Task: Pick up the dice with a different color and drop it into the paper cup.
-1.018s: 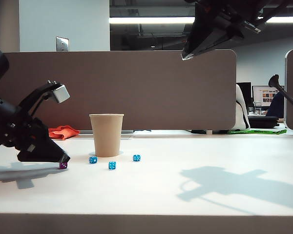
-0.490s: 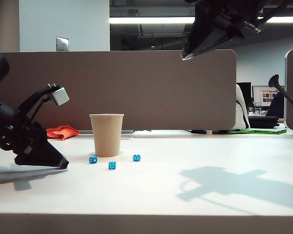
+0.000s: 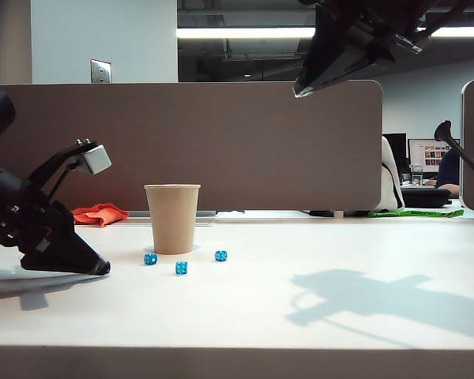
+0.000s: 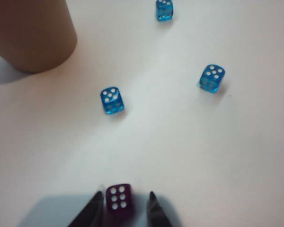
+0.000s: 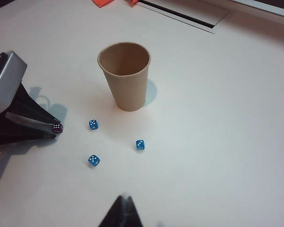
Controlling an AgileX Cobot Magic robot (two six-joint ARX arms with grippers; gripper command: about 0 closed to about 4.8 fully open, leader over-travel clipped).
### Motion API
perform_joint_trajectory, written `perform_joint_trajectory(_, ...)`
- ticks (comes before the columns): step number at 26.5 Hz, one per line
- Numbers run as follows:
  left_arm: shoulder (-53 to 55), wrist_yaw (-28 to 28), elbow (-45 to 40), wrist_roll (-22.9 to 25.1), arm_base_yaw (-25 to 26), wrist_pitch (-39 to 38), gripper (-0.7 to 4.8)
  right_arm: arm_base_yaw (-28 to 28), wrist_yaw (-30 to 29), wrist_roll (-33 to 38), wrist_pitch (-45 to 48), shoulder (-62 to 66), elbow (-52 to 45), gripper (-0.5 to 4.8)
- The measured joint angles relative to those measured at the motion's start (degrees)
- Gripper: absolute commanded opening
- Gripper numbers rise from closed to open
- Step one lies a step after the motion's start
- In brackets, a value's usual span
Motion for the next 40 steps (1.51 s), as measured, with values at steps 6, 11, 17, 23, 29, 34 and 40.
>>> perform_joint_trajectory(6, 0.0, -0.4, 0.0, 0.0, 0.0, 0.1, 0.52, 0.0, 0.0, 0.0, 0.0, 0.0, 0.0, -0.05)
perform_joint_trajectory(11, 0.0, -0.4, 0.0, 0.0, 0.0, 0.4, 0.52, 0.0, 0.0, 0.0, 0.0, 0.0, 0.0, -0.05)
perform_joint_trajectory(17, 0.0, -0.4, 0.4, -7.8, 0.0, 11.0, 0.52, 0.0, 0.0, 0.0, -0.4, 0.0, 0.0, -0.05)
perform_joint_trajectory(23, 0.0, -0.4, 7.5, -11.0, 0.0, 11.6, 0.52, 0.0, 0.0, 0.0, -0.4, 0.0, 0.0, -0.05)
perform_joint_trajectory(29, 0.0, -0.6, 14.6, -11.5, -0.1, 8.8, 0.52, 0.0, 0.0, 0.0, -0.4, 0.0, 0.0, -0.05)
perform_joint_trajectory(34, 1.9, -0.7, 19.9, -12.7, -0.1, 6.4, 0.52, 0.0, 0.0, 0.0, 0.7, 0.0, 0.0, -0.05)
perform_joint_trajectory(40, 5.1, -0.7, 20.9, -13.8, -1.3, 5.4, 0.52, 0.0, 0.0, 0.0, 7.4, 0.0, 0.0, -0.05)
